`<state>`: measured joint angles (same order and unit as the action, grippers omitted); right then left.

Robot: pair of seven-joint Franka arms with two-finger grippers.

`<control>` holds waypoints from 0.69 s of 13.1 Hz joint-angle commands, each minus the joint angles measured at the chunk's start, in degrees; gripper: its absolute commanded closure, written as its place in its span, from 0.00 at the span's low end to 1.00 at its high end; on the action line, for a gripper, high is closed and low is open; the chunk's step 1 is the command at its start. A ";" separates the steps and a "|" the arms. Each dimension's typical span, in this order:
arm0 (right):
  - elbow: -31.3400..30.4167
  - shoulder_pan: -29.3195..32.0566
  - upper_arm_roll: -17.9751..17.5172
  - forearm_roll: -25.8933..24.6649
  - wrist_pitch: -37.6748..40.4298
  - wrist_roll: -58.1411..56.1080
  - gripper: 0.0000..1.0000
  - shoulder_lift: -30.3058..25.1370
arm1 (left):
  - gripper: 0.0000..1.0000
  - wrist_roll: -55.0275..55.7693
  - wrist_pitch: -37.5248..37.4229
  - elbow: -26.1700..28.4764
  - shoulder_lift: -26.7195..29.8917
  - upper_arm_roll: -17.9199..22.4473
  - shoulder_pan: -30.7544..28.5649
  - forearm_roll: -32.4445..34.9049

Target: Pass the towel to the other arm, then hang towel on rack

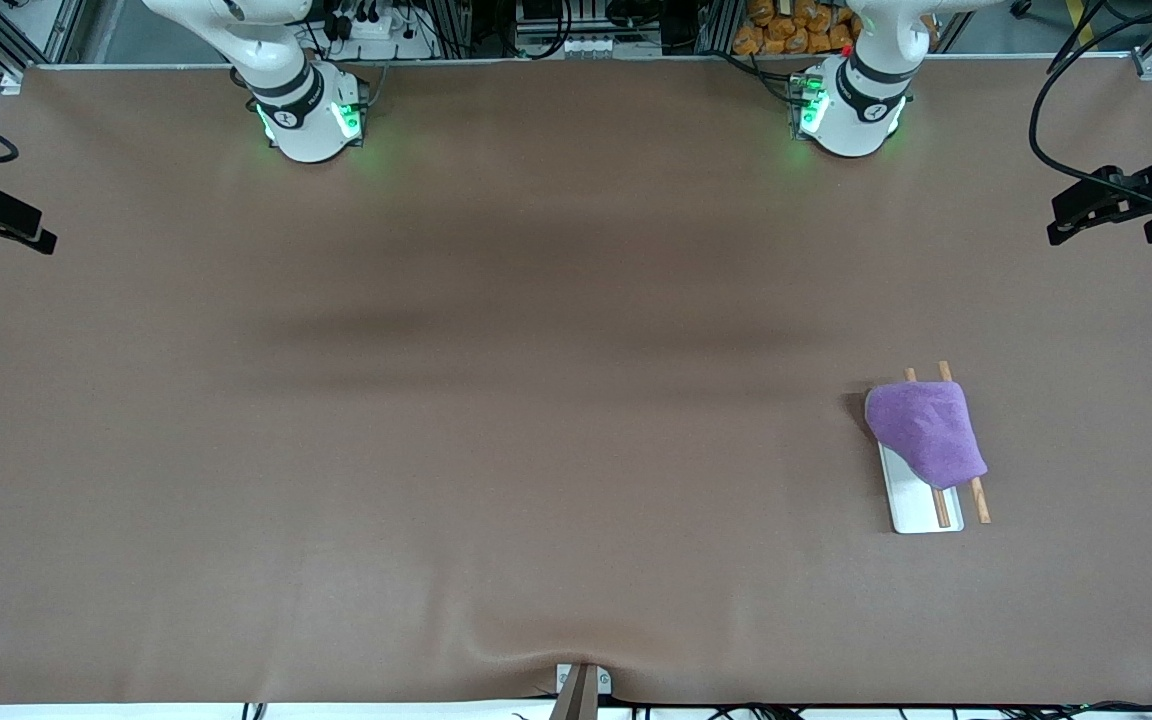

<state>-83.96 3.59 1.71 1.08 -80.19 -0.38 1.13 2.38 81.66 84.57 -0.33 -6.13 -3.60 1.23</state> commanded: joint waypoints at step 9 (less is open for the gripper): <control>0.12 -0.08 -0.31 -0.11 0.30 0.03 0.00 -0.43 | 0.00 6.68 -1.33 0.07 1.30 -0.99 0.35 1.14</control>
<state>-83.96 3.58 1.69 1.08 -80.19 -0.38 1.13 8.52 81.23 84.42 -0.02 -6.80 -3.49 1.40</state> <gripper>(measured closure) 0.000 0.000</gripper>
